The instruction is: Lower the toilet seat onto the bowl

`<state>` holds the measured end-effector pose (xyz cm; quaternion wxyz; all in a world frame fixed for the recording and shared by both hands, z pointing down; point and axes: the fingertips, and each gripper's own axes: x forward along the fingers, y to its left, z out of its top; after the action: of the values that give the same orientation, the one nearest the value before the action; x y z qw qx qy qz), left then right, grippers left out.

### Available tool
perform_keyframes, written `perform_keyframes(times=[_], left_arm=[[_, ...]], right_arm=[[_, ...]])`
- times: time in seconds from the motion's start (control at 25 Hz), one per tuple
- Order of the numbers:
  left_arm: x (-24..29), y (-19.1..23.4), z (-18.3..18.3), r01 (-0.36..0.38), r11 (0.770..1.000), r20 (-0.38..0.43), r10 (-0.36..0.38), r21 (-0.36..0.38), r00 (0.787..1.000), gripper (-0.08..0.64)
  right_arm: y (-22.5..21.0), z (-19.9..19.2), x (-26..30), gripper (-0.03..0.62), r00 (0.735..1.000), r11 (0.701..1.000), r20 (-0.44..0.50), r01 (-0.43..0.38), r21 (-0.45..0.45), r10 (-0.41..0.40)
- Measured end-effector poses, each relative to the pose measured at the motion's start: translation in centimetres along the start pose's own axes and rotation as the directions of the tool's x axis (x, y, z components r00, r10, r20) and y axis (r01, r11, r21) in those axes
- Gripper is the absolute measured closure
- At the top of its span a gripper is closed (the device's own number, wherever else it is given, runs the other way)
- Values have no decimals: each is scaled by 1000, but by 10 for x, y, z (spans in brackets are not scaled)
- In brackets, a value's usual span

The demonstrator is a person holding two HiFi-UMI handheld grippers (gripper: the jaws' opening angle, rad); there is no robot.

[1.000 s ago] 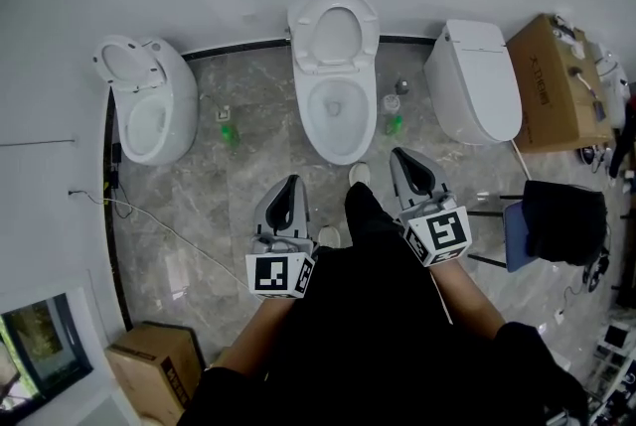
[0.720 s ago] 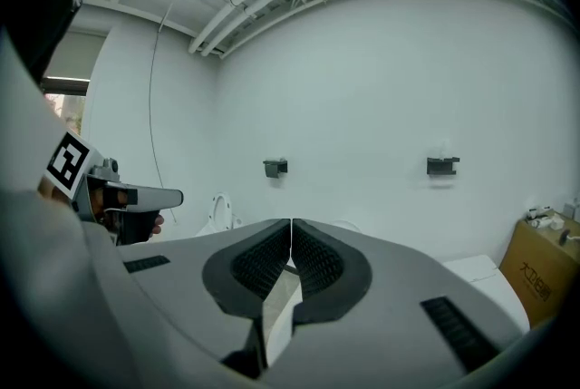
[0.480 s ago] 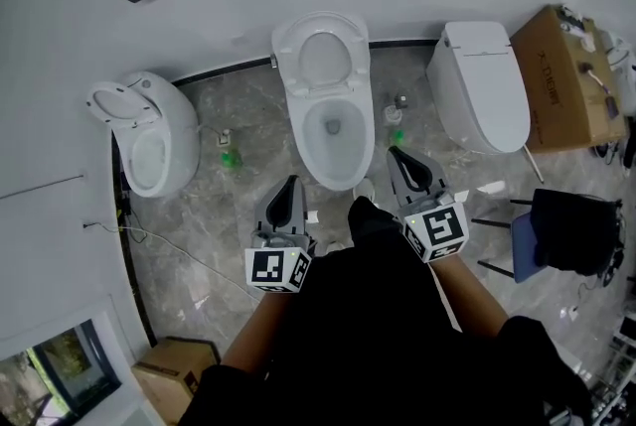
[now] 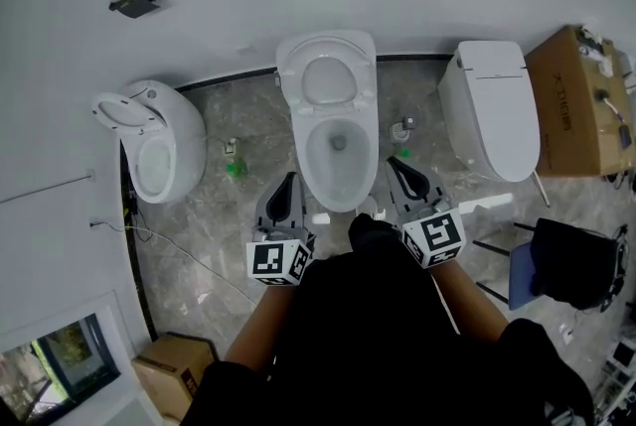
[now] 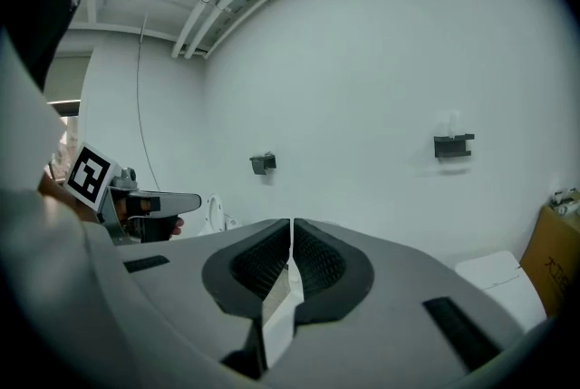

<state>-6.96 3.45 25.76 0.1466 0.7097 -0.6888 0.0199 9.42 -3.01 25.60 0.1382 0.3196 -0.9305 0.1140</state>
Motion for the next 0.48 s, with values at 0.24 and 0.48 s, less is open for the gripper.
perform_keyframes(times=[0.24, 0.48], left_arm=[[32, 10, -4, -61, 998, -23, 62, 16, 998, 545], [47, 28, -5, -120, 992, -43, 122, 44, 992, 545]], right_arm=[[-33, -1, 26, 560, 999, 999, 0, -51, 12, 51], [-57, -5, 50, 560, 998, 998, -19, -67, 9, 67]])
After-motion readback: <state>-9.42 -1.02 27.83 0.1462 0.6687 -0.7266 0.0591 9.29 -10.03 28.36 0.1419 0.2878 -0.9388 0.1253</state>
